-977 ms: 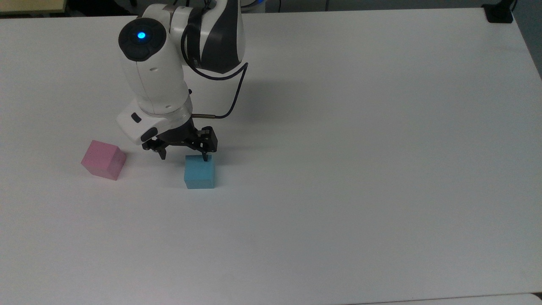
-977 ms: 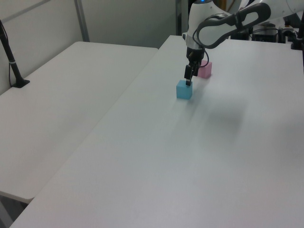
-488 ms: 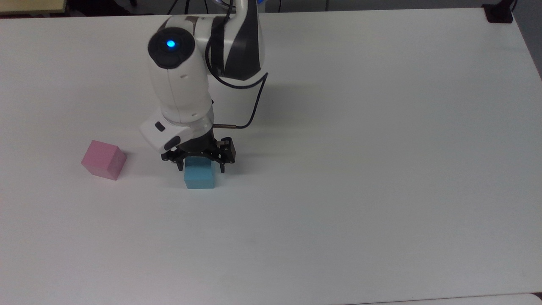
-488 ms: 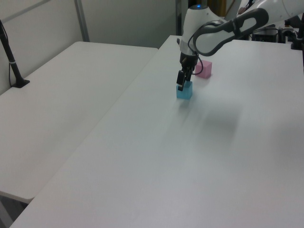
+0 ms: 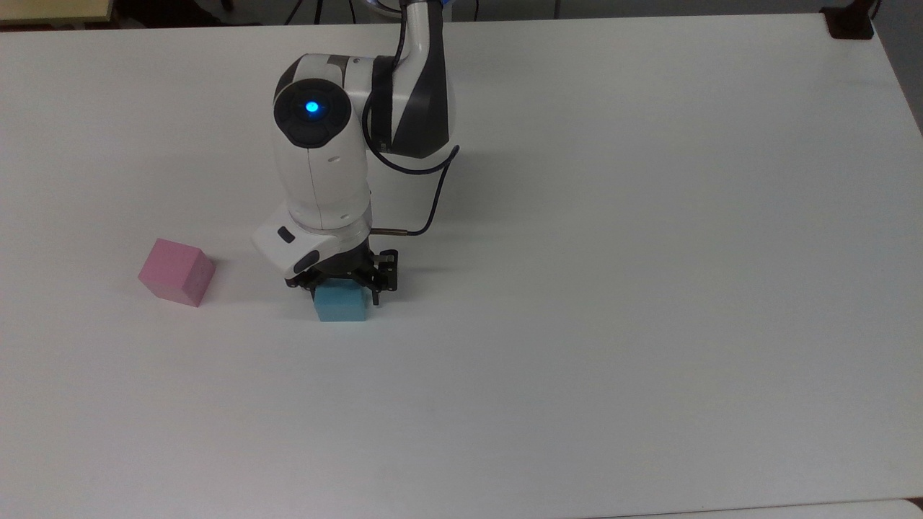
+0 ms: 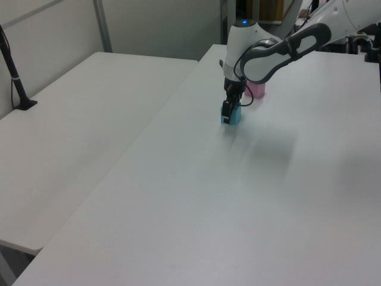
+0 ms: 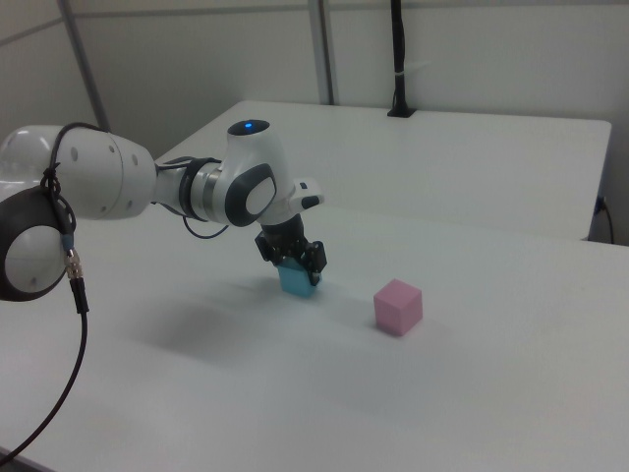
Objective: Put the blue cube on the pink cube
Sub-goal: 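Close the gripper on the blue cube, then lift the blue cube and carry it over the pink cube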
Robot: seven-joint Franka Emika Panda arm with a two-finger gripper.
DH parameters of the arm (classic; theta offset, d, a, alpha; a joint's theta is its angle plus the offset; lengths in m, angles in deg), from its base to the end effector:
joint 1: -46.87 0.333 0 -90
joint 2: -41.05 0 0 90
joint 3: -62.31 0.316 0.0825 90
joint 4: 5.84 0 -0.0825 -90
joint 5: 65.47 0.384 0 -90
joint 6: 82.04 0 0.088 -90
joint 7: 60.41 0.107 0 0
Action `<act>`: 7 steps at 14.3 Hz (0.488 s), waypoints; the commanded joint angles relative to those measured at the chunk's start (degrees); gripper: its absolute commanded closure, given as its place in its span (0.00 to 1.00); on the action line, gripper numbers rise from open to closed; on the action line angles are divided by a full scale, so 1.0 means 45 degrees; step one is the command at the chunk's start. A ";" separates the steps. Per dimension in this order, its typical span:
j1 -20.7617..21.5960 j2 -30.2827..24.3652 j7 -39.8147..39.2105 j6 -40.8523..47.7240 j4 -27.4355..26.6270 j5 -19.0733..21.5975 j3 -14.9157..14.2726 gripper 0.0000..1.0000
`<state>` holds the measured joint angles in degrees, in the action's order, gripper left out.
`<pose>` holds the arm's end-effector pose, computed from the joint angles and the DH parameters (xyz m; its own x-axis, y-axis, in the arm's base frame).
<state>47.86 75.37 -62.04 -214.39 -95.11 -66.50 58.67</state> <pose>0.7146 -0.0263 0.3121 0.9885 0.0112 0.1511 0.0029 -0.9985 0.0551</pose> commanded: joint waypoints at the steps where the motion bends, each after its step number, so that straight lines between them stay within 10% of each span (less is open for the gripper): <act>1: 0.0131 -0.0086 0.0439 -0.0177 0.0132 -0.0297 -0.0052 0.85; 7: -0.1018 -0.1784 -0.0610 -0.0157 0.0112 -0.0162 -0.0403 0.80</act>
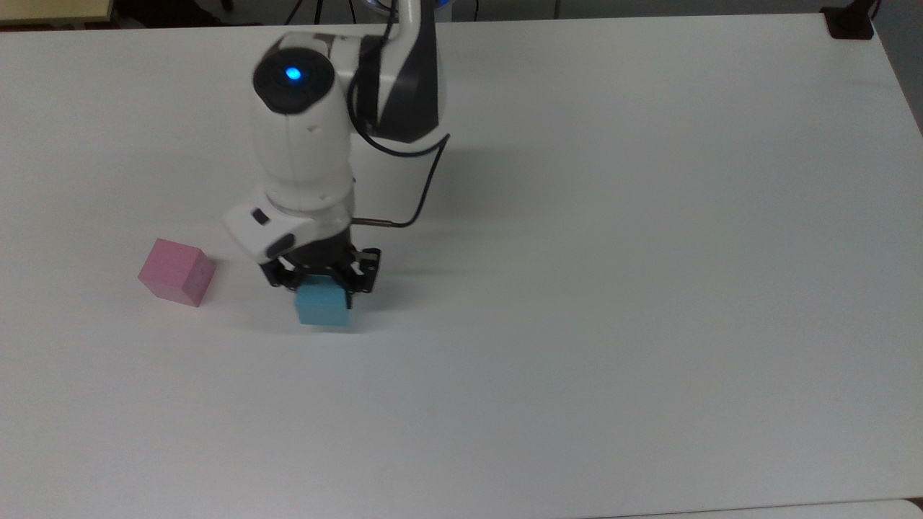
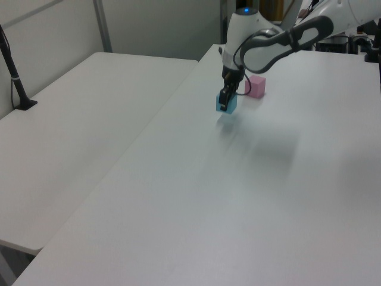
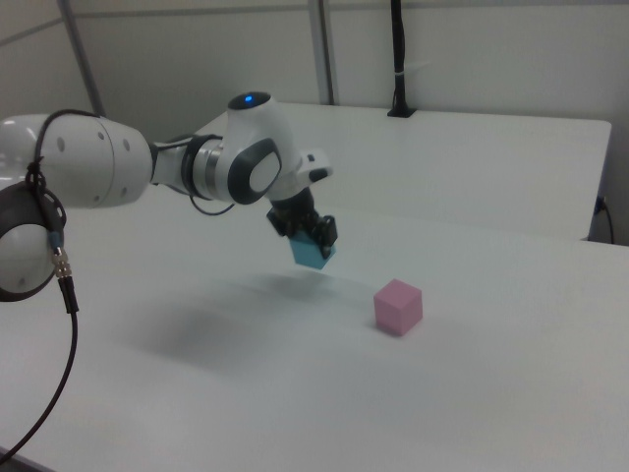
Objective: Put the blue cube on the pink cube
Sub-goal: 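Lift the blue cube and carry it over the pink cube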
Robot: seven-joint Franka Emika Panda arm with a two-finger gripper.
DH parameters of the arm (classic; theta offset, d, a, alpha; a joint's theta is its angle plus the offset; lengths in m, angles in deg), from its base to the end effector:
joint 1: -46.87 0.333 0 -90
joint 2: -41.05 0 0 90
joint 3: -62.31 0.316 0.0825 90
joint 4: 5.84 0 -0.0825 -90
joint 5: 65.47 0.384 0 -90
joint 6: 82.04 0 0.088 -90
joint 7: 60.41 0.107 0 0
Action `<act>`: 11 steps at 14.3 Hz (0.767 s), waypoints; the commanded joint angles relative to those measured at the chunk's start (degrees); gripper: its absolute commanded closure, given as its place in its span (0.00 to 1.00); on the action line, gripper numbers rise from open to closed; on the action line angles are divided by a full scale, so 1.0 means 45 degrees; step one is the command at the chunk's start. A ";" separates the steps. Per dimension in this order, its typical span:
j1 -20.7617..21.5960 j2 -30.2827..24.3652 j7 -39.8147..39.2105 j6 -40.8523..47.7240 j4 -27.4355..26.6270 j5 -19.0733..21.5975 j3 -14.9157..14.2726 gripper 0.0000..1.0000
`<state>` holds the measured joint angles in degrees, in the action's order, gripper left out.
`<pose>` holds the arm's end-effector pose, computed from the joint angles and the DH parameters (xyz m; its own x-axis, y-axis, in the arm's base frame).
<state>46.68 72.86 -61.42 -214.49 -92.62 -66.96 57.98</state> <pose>0.7228 -0.0482 0.3649 0.9709 -0.0209 0.2386 -0.0379 -0.9970 0.0668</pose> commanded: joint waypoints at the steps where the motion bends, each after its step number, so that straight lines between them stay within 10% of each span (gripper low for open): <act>1: -0.1048 -0.1421 -0.1235 -0.0118 -0.0442 -0.0021 -0.0385 0.80; 11: -0.1773 -0.0995 -0.4150 -0.0137 -0.0599 0.1619 -0.2066 0.73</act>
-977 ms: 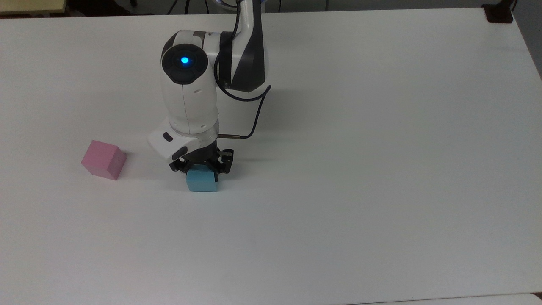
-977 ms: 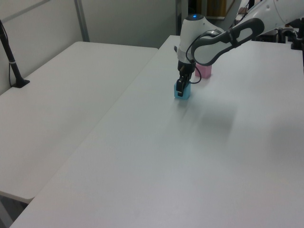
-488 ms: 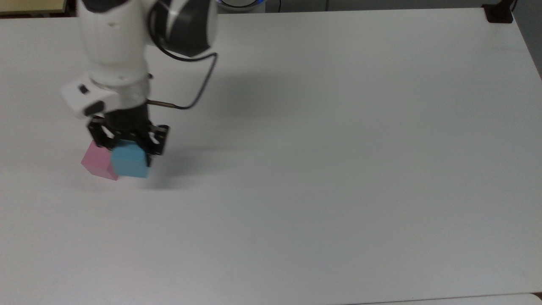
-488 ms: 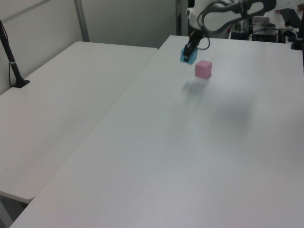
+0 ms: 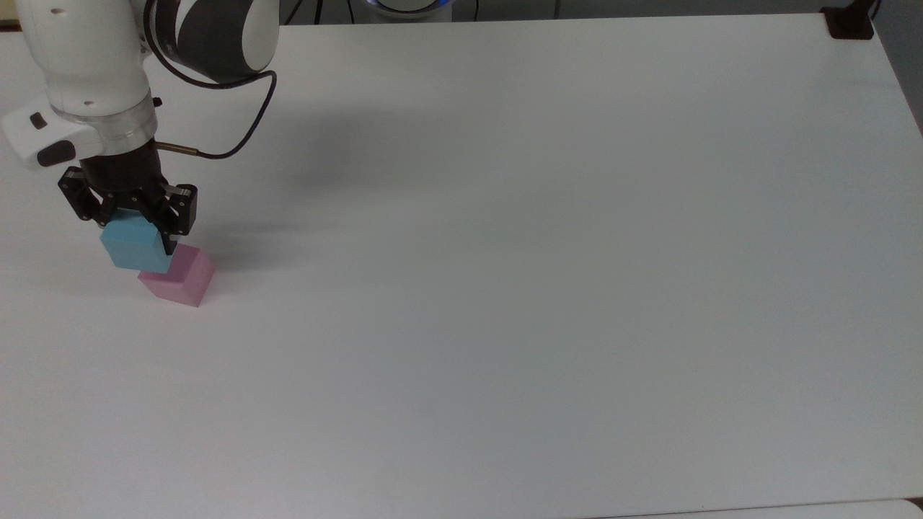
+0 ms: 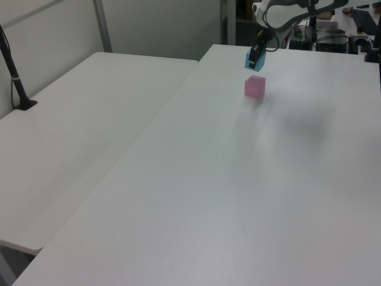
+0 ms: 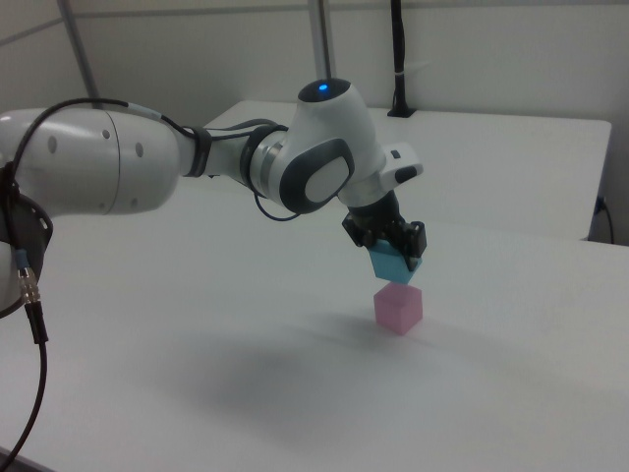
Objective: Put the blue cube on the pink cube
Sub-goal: 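Lower the blue cube onto the pink cube's top face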
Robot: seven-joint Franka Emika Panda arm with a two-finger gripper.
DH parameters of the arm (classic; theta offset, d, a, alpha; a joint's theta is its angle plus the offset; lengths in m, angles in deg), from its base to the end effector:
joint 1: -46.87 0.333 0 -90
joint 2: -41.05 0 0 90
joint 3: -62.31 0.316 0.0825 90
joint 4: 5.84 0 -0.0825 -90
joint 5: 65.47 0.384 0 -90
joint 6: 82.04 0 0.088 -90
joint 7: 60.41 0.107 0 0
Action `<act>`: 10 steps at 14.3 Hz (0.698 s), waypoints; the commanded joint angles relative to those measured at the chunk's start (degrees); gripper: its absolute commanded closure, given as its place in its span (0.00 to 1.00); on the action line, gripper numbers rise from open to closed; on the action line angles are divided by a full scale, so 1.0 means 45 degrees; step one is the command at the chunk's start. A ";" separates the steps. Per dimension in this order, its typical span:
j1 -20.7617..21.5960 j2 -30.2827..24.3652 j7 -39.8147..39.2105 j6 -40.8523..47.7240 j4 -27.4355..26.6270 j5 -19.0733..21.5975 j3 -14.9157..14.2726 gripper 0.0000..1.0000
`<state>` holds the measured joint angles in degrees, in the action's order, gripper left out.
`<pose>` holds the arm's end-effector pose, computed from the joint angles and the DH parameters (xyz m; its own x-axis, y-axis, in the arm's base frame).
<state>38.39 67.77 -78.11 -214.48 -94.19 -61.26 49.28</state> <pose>0.6735 -0.2361 0.4212 0.9574 -0.0464 0.2850 -0.0858 -0.9881 0.1273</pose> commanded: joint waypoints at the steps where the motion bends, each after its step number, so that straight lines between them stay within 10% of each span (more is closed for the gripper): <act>1: 0.0049 0.0155 -0.0443 -0.0119 -0.0269 0.0354 -0.0132 0.73; 10: -0.0127 0.0468 -0.0580 -0.0158 -0.0523 0.0940 -0.0132 0.68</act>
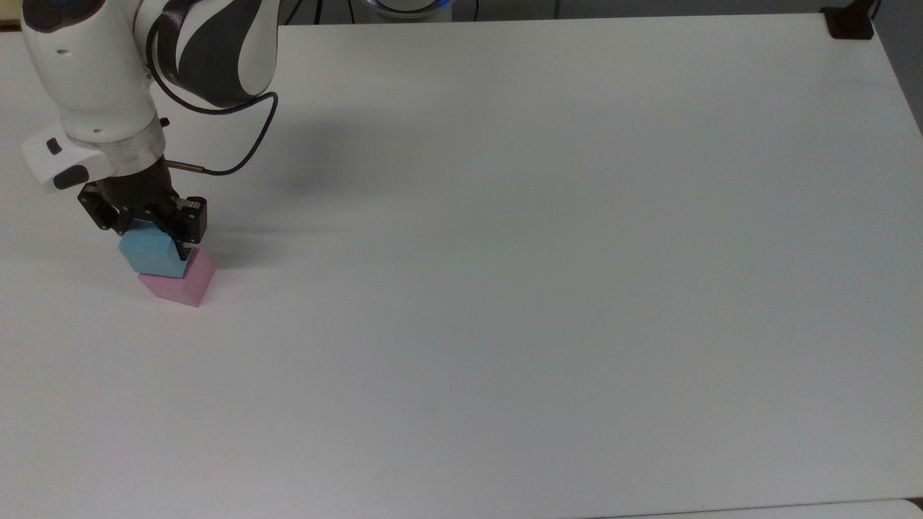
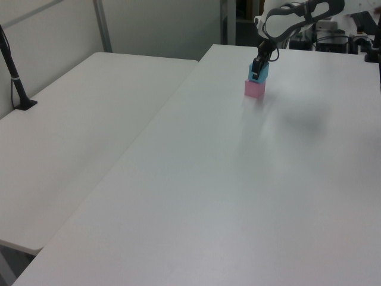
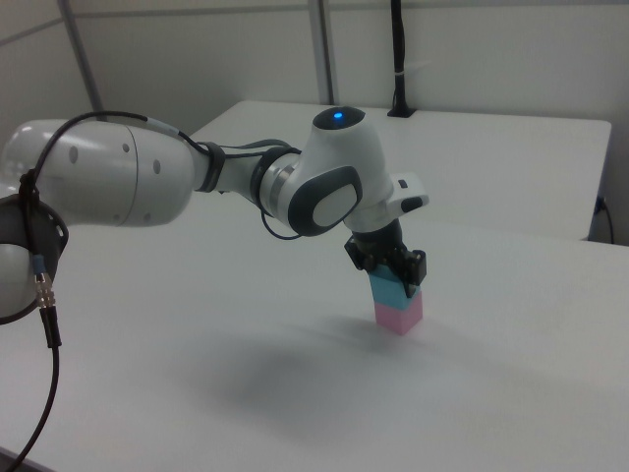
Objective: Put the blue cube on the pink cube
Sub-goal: 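Lower the blue cube onto the pink cube's top face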
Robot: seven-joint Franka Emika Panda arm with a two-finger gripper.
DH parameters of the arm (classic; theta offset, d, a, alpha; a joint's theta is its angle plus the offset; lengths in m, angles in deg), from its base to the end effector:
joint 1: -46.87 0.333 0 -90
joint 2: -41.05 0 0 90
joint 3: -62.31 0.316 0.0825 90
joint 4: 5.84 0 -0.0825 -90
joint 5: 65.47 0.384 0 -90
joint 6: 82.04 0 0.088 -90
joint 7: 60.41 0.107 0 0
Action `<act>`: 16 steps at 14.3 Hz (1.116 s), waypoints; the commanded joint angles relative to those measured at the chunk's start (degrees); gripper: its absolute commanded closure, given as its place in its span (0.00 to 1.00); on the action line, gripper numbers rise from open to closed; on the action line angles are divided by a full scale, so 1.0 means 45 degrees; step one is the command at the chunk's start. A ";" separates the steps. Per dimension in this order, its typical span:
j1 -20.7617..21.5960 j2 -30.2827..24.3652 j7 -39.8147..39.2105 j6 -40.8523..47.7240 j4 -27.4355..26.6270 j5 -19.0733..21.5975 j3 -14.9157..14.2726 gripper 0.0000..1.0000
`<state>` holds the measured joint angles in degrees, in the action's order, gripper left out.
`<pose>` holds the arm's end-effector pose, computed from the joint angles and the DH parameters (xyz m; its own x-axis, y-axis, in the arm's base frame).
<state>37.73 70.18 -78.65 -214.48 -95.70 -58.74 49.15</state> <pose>0.6686 -0.2445 0.3789 0.9690 -0.0847 0.2319 -0.1068 -0.9907 0.0844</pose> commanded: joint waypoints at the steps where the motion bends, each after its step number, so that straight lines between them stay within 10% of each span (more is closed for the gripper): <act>1: 0.0020 -0.0028 -0.0458 -0.0177 -0.0207 0.0400 -0.0085 0.65; 5: 0.0001 0.0188 -0.0556 -0.0177 -0.0148 0.0966 -0.0104 0.51; 7: 0.0001 0.0188 -0.0517 -0.0197 -0.0148 0.0986 -0.0104 0.29; 8: 0.0001 0.0188 -0.0401 -0.0255 -0.0129 0.0986 -0.0104 0.00; 16: 0.0020 -0.0571 -0.0380 -0.0236 0.0048 0.0928 -0.0065 0.00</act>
<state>37.42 70.94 -79.43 -214.99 -94.97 -55.84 49.08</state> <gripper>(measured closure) 0.000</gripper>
